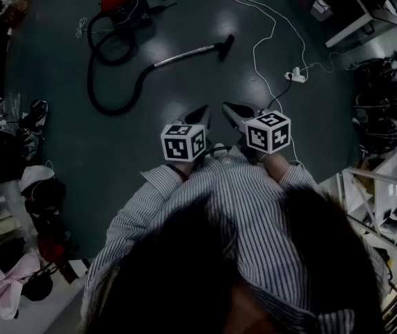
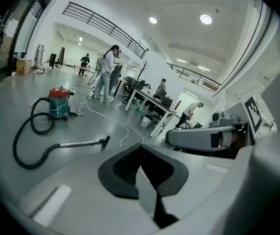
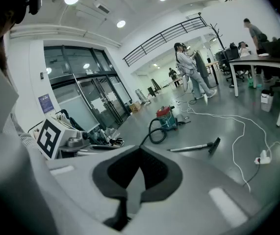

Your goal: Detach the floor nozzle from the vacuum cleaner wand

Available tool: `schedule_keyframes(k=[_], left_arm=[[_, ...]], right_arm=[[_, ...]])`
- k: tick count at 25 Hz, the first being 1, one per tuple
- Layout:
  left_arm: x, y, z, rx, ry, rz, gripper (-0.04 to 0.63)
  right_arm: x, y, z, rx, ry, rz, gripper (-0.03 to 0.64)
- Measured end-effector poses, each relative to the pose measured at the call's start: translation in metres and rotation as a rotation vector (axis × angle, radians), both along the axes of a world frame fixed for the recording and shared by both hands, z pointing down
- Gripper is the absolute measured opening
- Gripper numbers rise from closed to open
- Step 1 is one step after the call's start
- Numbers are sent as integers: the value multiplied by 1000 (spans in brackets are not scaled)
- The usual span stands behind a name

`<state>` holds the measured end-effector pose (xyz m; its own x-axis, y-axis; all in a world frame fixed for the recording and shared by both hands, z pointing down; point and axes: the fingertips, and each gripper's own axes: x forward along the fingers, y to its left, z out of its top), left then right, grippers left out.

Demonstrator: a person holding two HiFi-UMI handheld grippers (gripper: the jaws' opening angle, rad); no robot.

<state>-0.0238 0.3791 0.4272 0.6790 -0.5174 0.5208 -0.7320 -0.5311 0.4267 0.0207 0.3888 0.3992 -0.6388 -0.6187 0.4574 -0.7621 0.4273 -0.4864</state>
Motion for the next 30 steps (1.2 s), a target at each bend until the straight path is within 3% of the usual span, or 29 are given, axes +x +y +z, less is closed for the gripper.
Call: schedule_keyframes(k=[8,30], left_arm=[[6,-4,-2,15,4,18,6],[20,-44,1,6,24,-63,6]], right_arm=[[1,-5,0,4,5,-12,2],[38,-48,-11,71,-20,24,2]])
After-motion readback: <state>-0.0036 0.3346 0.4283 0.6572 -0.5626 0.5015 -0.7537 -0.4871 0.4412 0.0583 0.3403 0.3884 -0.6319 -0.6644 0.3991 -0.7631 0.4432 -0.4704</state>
